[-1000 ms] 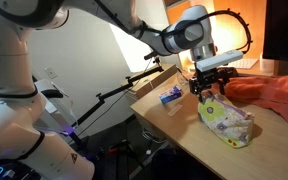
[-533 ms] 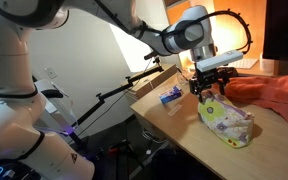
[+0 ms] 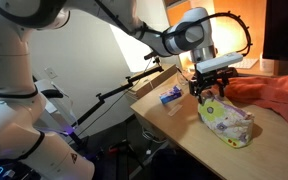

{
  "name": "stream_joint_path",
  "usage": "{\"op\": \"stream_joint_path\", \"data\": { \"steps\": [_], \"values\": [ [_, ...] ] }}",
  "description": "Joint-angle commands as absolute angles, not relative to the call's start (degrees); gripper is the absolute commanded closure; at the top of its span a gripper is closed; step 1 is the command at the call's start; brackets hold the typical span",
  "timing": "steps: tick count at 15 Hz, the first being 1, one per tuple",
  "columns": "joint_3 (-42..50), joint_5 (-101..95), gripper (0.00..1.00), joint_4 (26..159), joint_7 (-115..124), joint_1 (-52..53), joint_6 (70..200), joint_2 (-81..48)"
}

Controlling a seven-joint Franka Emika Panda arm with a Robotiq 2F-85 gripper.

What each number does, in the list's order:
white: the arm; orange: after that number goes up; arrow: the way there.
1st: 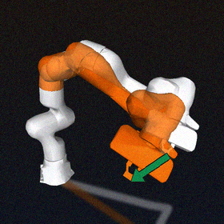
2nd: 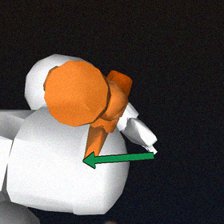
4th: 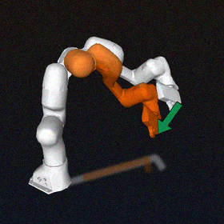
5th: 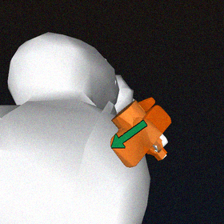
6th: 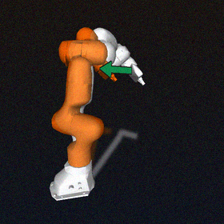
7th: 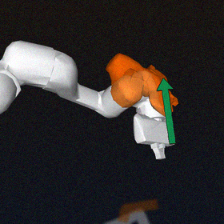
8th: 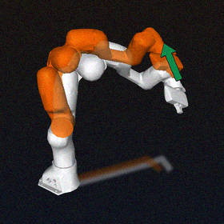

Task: Move the white purse to the left

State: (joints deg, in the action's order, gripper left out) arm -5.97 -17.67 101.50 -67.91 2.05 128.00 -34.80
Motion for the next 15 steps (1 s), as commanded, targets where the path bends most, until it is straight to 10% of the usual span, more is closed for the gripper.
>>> {"op": "stream_joint_path", "data": {
  "steps": [1, 11, 15],
  "values": [
    [-5.6, -18.0, 0.2, 100.7, -67.4, 2.4, 126.4, -34.9],
    [-5.8, -17.6, 0.92, 100.2, -67.8, 2.1, 126.0, -34.9],
    [-5.6, -17.9, 0.87, 100.1, -67.6, 2.2, 125.4, -34.5]
  ]
}}
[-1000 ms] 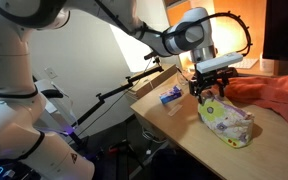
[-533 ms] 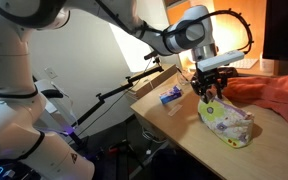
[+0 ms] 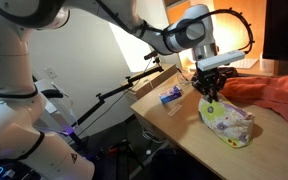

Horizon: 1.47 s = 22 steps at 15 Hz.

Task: Move the white purse to the left

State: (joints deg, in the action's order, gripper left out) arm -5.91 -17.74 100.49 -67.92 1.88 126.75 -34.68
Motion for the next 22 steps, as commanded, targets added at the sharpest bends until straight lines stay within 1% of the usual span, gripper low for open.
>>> {"op": "stream_joint_path", "data": {
  "steps": [1, 2, 3, 5, 7, 22],
  "values": [
    [-5.5, -18.1, 0.86, 100.2, -67.4, 2.3, 125.1, -34.0],
    [-5.4, -18.5, 0.98, 100.3, -67.4, 2.4, 124.8, -33.6],
    [-5.4, -18.5, 0.95, 100.4, -67.4, 2.4, 124.7, -33.5],
    [-5.4, -18.8, 1.0, 100.4, -67.5, 2.4, 124.7, -33.4],
    [-5.3, -18.9, 0.99, 100.2, -67.5, 2.5, 124.4, -33.6],
    [-4.0, -25.9, 0.99, 101.7, -62.2, 5.7, 121.2, -29.5]
  ]
}}
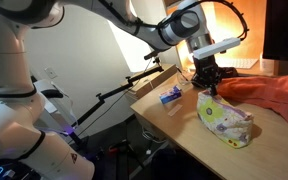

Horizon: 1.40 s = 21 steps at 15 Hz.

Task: Move the white purse to the left

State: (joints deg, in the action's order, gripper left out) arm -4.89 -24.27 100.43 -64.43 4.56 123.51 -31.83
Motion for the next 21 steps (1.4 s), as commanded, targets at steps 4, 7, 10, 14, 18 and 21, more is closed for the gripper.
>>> {"op": "stream_joint_path", "data": {
  "steps": [4, 7, 10, 14, 18, 21],
  "values": [
    [-4.0, -25.5, 0.99, 100.6, -62.9, 5.1, 121.0, -30.9],
    [-3.5, -25.6, 0.99, 99.8, -62.4, 4.8, 121.0, -32.0],
    [-2.1, -26.6, 0.99, 99.5, -60.4, 5.2, 120.5, -32.5],
    [-0.5, -28.6, 0.99, 99.1, -56.6, 5.6, 119.3, -33.1],
    [0.4, -31.2, 0.99, 99.3, -51.8, 6.2, 118.0, -33.0],
    [1.6, -35.3, 0.99, 100.8, -42.6, 7.7, 118.5, -31.7]
  ]
}}
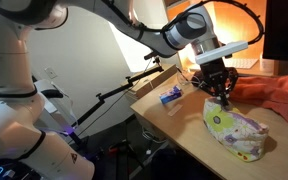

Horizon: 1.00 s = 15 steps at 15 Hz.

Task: Move the white purse to the left

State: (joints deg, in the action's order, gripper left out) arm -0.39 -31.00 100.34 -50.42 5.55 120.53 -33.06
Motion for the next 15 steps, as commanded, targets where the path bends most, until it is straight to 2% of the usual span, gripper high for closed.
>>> {"op": "stream_joint_path", "data": {
  "steps": [1, 6, 15],
  "values": [
    [2.0, -37.4, 0.99, 101.3, -39.0, 8.4, 118.4, -31.3],
    [1.2, -45.2, 0.99, 101.7, -24.7, 9.6, 114.4, -31.7],
    [0.1, -49.6, 0.99, 100.0, -13.0, 10.4, 105.0, -34.2]
  ]
}}
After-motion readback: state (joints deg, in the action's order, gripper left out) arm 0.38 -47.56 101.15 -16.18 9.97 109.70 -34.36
